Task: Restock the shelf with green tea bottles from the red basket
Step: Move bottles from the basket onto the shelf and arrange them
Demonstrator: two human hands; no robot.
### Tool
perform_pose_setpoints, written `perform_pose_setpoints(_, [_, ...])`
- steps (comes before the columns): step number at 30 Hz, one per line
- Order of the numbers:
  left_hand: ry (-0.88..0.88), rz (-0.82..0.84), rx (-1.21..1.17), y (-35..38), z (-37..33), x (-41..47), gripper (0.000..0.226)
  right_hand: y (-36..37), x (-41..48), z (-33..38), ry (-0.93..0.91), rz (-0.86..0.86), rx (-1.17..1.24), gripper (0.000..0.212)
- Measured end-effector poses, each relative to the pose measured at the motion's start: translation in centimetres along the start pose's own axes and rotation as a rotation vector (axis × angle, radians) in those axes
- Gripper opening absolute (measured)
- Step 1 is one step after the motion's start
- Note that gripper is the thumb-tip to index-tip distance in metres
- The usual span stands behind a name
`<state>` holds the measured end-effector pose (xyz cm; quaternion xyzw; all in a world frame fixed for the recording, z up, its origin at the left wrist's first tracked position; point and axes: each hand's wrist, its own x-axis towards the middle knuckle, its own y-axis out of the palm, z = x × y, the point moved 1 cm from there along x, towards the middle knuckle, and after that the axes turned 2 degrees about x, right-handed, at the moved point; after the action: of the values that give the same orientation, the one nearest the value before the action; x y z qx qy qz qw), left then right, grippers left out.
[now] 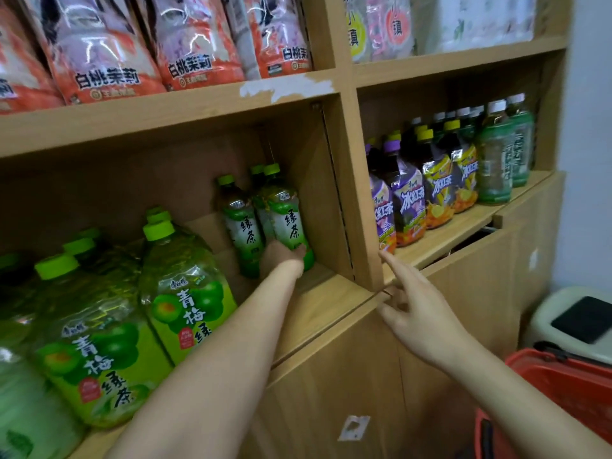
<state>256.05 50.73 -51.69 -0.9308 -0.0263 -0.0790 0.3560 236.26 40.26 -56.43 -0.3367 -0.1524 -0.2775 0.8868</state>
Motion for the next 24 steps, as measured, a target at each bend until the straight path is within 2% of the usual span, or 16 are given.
perform_pose_setpoints(3, [0.112,-0.035,-0.097,-1.5,-1.0,-4.0,0.052,-4.3,-2.5,-0.6,0.047,-0.057,0.025,0.043])
perform_pose_setpoints(4, [0.207,-0.075,-0.175,-2.1,-1.3,-6.1,0.051,-6.2,-3.6,-0.8,0.09,-0.06,0.039,0.034])
perform_pose_setpoints(6, [0.424,-0.082,-0.322,-2.6,-1.5,-10.8,0.035,-9.6,-6.2,-1.5,0.192,-0.036,0.059,0.025])
perform_pose_setpoints(8, [0.569,0.075,-0.412,-1.5,-1.2,-15.6,0.027,-12.7,-9.4,-2.3,0.27,0.006,0.028,0.021])
perform_pose_setpoints(10, [0.591,0.299,-0.442,0.8,-0.6,-19.5,0.035,-15.0,-12.7,-3.5,0.353,0.052,-0.031,0.019])
perform_pose_setpoints(13, [0.595,0.589,-0.383,5.1,-0.3,-25.4,0.044,-18.1,-18.5,-6.3,0.48,-0.016,-0.047,0.017])
perform_pose_setpoints(16, [0.678,0.763,-0.254,8.5,-0.4,-31.0,0.042,-20.0,-24.5,-9.2,0.583,-0.18,-0.006,0.024])
perform_pose_setpoints(21, [0.804,0.906,-0.017,13.7,-0.4,-36.2,0.027,-20.0,-32.1,-13.6,0.79,-0.227,0.023,0.024])
perform_pose_setpoints(24, [0.831,0.943,0.18,18.0,0.4,-37.2,0.02,-19.9,-34.0,-16.1,0.847,-0.322,0.047,0.031])
